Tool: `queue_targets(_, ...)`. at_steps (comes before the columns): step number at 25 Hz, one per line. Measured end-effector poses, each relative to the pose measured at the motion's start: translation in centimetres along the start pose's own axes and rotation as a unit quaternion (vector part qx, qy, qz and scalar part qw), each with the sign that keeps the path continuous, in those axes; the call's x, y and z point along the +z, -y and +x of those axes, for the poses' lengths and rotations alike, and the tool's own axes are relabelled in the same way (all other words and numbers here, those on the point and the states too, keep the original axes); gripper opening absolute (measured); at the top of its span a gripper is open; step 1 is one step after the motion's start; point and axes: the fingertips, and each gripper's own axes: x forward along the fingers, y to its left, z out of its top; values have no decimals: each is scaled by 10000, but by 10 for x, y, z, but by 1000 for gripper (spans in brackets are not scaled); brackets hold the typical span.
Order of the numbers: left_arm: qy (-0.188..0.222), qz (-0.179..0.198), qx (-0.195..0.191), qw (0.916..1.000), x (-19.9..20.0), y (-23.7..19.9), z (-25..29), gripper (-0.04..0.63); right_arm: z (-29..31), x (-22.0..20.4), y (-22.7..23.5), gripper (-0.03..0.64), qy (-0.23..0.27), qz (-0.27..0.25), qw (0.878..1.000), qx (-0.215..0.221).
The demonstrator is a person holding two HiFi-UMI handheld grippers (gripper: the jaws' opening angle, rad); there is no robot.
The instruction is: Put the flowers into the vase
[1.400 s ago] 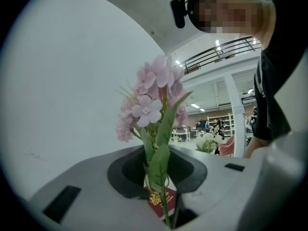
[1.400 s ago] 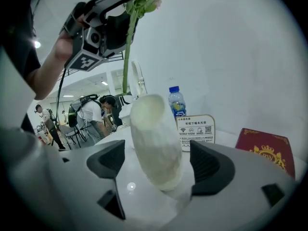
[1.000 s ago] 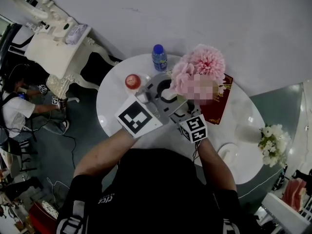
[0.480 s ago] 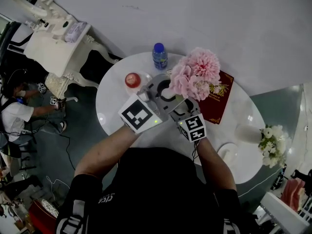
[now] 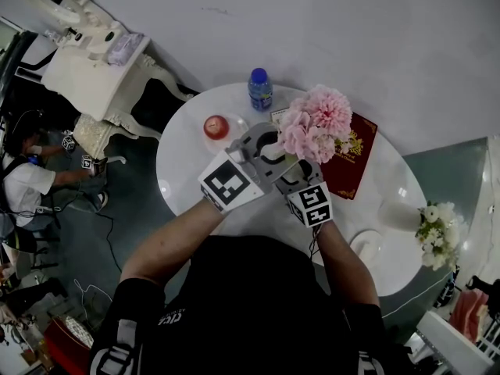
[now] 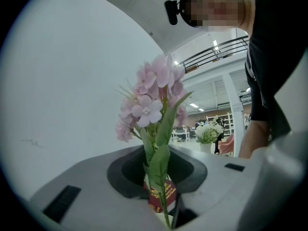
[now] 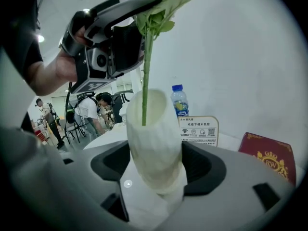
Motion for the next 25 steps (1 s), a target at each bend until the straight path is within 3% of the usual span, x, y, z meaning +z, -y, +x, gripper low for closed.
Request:
queue_targets(5, -32, 45, 71, 10000, -19, -3, -1, 87, 0, 0, -1, 351, -11, -13, 10000, 18)
queue_targets(25, -918, -10, -19, 9958, -84, 6, -6, 89, 0, 1, -1, 350, -13, -9, 10000, -14)
